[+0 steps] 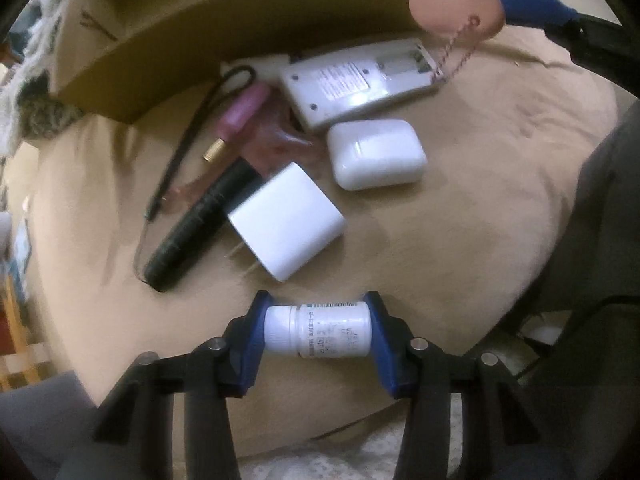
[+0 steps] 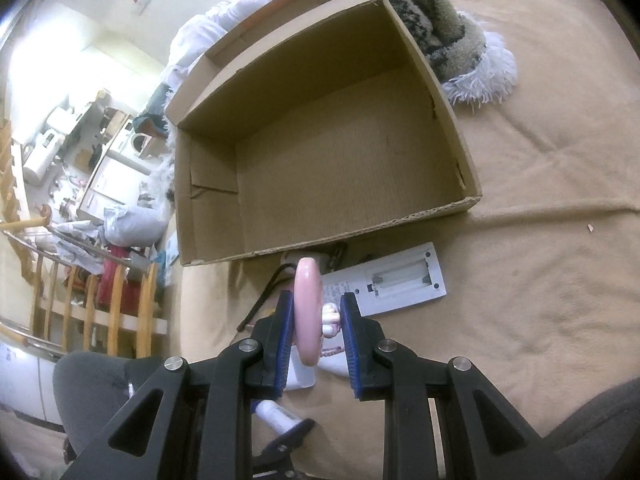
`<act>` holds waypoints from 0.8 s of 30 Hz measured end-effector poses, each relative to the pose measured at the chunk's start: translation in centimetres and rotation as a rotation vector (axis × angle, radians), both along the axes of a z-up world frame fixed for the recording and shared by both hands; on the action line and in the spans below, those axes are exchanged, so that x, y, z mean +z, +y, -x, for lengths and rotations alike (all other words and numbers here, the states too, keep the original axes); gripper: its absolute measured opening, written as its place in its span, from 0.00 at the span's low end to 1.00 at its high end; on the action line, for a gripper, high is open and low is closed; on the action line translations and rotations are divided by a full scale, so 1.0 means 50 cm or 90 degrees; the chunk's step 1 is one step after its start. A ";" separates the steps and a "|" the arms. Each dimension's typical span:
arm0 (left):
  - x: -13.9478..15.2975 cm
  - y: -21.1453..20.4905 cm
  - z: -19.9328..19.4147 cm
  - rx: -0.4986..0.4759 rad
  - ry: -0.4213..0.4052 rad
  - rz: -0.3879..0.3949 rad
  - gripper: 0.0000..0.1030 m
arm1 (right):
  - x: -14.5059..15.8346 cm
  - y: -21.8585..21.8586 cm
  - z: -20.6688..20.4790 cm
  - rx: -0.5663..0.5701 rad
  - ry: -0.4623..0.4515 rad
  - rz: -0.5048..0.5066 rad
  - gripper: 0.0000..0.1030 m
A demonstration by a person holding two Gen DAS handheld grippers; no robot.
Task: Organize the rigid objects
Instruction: 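Carry both items into the box and open both tools to release them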
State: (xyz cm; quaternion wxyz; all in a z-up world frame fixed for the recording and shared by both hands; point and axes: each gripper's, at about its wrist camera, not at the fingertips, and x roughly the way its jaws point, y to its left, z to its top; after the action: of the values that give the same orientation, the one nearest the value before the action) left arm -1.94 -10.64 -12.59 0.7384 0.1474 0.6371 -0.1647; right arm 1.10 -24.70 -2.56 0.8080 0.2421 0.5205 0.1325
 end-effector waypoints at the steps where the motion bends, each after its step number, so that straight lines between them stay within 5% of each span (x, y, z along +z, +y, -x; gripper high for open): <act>1: 0.001 0.006 -0.003 0.007 0.001 0.004 0.42 | 0.002 0.002 0.001 0.001 -0.001 0.000 0.24; 13: 0.069 0.119 -0.037 0.082 -0.003 0.029 0.42 | 0.000 0.025 -0.002 0.010 -0.001 0.034 0.24; 24: 0.154 0.172 -0.024 0.133 -0.062 0.043 0.42 | 0.013 0.039 -0.001 0.017 -0.025 0.048 0.24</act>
State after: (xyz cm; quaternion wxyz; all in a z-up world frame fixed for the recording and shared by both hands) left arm -0.72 -2.02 -4.90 0.7863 0.0629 0.6064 -0.1007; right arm 1.13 -22.74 -1.90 0.8247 0.2020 0.5124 0.1286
